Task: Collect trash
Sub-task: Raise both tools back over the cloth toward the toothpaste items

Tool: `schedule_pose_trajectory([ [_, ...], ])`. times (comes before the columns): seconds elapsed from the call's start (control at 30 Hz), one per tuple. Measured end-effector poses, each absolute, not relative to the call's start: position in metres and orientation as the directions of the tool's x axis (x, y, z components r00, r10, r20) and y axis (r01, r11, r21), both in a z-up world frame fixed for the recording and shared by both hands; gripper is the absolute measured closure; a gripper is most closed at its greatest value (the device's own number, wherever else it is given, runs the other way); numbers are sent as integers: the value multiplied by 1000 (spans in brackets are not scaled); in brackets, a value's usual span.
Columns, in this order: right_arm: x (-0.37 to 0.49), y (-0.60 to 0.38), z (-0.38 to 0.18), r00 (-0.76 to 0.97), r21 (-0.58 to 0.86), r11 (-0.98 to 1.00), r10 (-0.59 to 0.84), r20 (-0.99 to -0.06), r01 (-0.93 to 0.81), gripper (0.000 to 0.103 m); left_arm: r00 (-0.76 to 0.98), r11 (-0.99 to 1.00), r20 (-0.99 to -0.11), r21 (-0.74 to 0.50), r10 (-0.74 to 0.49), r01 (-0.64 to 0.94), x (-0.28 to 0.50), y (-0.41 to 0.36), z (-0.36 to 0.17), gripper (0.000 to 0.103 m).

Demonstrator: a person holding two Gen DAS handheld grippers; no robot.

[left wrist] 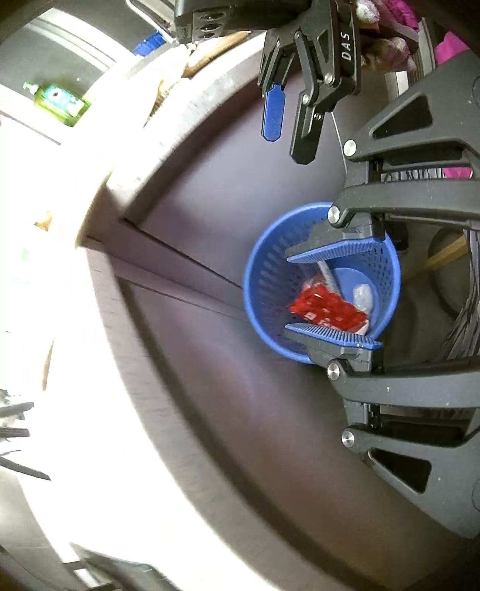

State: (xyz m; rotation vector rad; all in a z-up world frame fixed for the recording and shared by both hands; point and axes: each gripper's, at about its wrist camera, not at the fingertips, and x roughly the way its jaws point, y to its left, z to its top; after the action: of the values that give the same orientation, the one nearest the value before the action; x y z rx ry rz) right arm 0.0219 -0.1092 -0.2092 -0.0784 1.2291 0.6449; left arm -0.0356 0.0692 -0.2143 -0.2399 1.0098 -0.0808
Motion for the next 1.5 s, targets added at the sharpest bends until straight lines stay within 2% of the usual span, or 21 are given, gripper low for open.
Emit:
schedule_pose_trajectory([
  [0.33,21,-123,-139,263,316,768,524,-810,-557,20,640,973,-750,-229,-166,-15,-26,74,-149,69],
  [0.47,31,-134,-112,314,321,768,549,-774,-554,18,679,975,-718,-220,-154,-12,-10,77,-125,61],
  [0.7,71,-159,-76,407,326,805,547,-731,-496,16,724,973,-675,-228,-141,-23,32,87,-98,60],
  [0.77,90,-169,-70,422,345,816,546,-724,-465,11,728,974,-672,-224,-136,-25,48,88,-94,60],
  [0.87,116,-183,-61,451,362,831,539,-712,-422,7,727,975,-675,-218,-127,-31,73,94,-90,53],
  [1.17,223,-209,-57,479,446,849,529,-701,-284,5,718,986,-694,-153,-55,-72,167,113,-92,51],
  [1.5,332,-222,-99,473,526,844,507,-721,-104,6,692,993,-722,-90,-10,-80,245,120,-118,51],
])
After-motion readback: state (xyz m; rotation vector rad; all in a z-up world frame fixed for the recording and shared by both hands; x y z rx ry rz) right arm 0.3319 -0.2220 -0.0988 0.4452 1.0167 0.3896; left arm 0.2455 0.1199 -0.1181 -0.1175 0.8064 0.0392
